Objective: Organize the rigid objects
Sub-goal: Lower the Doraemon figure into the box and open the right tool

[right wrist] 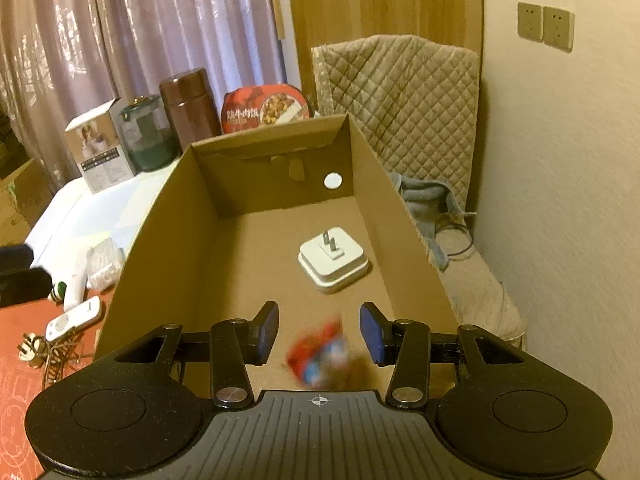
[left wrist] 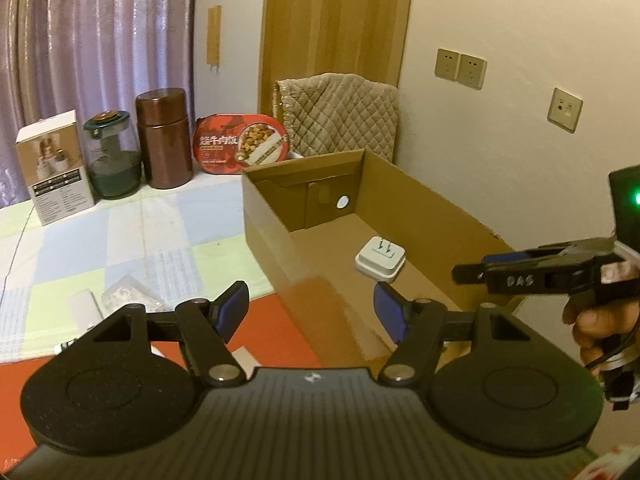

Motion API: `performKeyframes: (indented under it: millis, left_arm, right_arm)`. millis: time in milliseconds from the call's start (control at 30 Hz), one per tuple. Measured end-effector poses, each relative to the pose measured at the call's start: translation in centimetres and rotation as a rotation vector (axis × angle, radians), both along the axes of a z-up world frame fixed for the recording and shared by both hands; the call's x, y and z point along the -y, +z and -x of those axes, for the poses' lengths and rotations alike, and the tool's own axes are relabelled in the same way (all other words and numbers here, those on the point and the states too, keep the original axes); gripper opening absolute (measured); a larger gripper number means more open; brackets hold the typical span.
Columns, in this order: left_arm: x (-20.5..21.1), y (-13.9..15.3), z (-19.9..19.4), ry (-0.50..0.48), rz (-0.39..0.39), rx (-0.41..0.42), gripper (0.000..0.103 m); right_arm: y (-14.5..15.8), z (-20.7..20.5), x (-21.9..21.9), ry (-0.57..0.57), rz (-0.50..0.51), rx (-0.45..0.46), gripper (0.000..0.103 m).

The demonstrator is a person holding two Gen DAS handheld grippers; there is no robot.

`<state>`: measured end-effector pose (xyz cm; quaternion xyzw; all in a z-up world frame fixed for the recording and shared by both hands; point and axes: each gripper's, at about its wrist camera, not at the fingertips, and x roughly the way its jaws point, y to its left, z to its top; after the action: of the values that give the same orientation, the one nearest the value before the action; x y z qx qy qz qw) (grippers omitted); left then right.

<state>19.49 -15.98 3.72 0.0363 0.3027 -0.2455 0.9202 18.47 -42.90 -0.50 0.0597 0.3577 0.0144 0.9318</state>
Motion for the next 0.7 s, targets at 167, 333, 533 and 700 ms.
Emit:
performKeyframes:
  millis: [167,333,533,700]
  left_arm:
    - [-1.2,0.1,0.6,0.028,-0.003,-0.009,0.065]
    - [-2.6,0.5,1.7,0.055,0.004,-0.012,0.065]
    - [-4.8,1.5,3.2,0.093,0.023,-0.019,0.065]
    - [-6.6,2.9,5.1,0.127,0.027,-0.001,0.066]
  right_arm:
    - [1.6,0.9,-0.8,-0.001,-0.018,0.023,0.051]
    - [3.4,2.3,-2.6,0.007,-0.039,0.03,0.055]
    - [5.4,3.9,-5.0,0.027,-0.033,0.048,0.058]
    - [7.0,5.3,-7.1,0.048,-0.014,0.069,0.059]
